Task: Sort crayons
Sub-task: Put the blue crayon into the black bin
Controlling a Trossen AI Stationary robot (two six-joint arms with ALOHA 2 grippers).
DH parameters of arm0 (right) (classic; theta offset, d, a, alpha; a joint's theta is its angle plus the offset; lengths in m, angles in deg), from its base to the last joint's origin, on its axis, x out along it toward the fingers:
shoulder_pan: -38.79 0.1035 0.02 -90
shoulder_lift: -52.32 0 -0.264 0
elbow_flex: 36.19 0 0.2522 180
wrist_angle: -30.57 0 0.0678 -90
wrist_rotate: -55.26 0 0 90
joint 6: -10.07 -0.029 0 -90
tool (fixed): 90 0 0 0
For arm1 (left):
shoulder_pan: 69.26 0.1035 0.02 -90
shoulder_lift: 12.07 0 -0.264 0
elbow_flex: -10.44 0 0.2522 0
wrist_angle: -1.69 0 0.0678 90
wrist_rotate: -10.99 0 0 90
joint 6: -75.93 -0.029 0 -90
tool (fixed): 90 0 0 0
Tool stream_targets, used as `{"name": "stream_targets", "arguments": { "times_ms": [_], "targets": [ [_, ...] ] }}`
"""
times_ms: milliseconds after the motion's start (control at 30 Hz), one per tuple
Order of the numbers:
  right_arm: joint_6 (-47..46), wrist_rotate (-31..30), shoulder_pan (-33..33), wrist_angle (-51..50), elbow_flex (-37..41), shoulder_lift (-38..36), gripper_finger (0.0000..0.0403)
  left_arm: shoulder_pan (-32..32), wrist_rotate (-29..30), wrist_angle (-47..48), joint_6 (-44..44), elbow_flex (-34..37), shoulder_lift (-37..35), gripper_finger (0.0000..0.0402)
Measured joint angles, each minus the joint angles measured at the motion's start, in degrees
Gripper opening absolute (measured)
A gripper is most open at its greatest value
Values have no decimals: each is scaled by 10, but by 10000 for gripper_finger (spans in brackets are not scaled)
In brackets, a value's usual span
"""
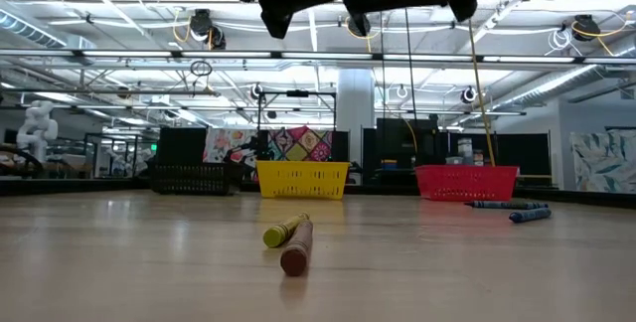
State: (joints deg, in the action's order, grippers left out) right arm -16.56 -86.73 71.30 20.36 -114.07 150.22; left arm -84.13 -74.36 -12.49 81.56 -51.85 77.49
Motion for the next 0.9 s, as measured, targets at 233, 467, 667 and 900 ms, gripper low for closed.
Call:
{"name": "stream_targets", "arguments": {
  "times_ms": [233,467,667,900],
  "targets": [
    [18,12,-7,14,0,0,0,4,-1,13,0,0,0,58],
    [18,24,-10,13,0,0,0,3,-1,15,0,0,0,13],
    [19,26,-10,14,0,0,3,3,-1,15,0,0,0,18],
    [21,27,-10,14,0,0,30,3,-1,14,0,0,0,18]
  ]
}}
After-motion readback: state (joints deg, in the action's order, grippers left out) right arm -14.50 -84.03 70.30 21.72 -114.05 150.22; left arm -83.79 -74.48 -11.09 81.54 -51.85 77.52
